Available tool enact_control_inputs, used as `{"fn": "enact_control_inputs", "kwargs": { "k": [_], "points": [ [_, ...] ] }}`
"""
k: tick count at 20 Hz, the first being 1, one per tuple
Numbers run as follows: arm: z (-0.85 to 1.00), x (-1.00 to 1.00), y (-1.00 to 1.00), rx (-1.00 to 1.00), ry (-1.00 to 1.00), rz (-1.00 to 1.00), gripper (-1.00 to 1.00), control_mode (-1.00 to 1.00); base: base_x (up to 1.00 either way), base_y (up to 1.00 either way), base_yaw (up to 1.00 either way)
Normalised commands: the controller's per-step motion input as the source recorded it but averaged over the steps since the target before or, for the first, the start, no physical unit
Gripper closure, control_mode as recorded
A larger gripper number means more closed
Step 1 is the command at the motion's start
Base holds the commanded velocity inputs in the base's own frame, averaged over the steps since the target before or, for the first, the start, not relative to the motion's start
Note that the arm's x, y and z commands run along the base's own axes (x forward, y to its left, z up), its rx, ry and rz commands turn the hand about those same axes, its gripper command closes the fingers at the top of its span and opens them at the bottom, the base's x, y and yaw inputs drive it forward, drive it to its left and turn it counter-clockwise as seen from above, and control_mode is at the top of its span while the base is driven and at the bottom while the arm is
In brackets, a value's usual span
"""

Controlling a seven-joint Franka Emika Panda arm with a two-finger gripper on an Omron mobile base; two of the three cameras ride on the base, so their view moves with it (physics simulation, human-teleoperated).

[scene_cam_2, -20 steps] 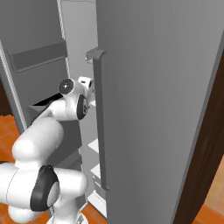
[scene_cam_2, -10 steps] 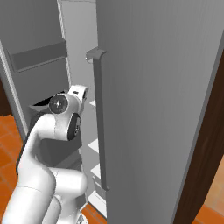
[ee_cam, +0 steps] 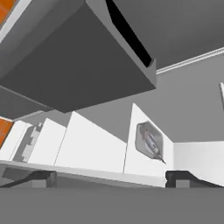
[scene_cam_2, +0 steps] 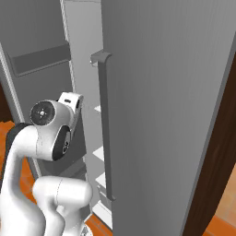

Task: Take the meat container that has the fish and place it on the second highest rack of the freezer. Then take the vegetable container that has the lemon wedge and tomato and place it on the highest rack of the freezer.

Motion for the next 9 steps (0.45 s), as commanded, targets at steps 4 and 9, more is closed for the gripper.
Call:
{"fn": "enact_control_inputs", "kwargs": {
  "k": [4, 9],
  "points": [
    [0.35, -0.64, 0.00, 0.02, 0.00, 0.00, -1.00, -1.00, 0.00, 0.00, 0.00],
    [0.52, -0.11, -0.08, 0.07, 0.00, 0.01, -1.00, -1.00, 0.00, 0.00, 0.00]
  ]
}}
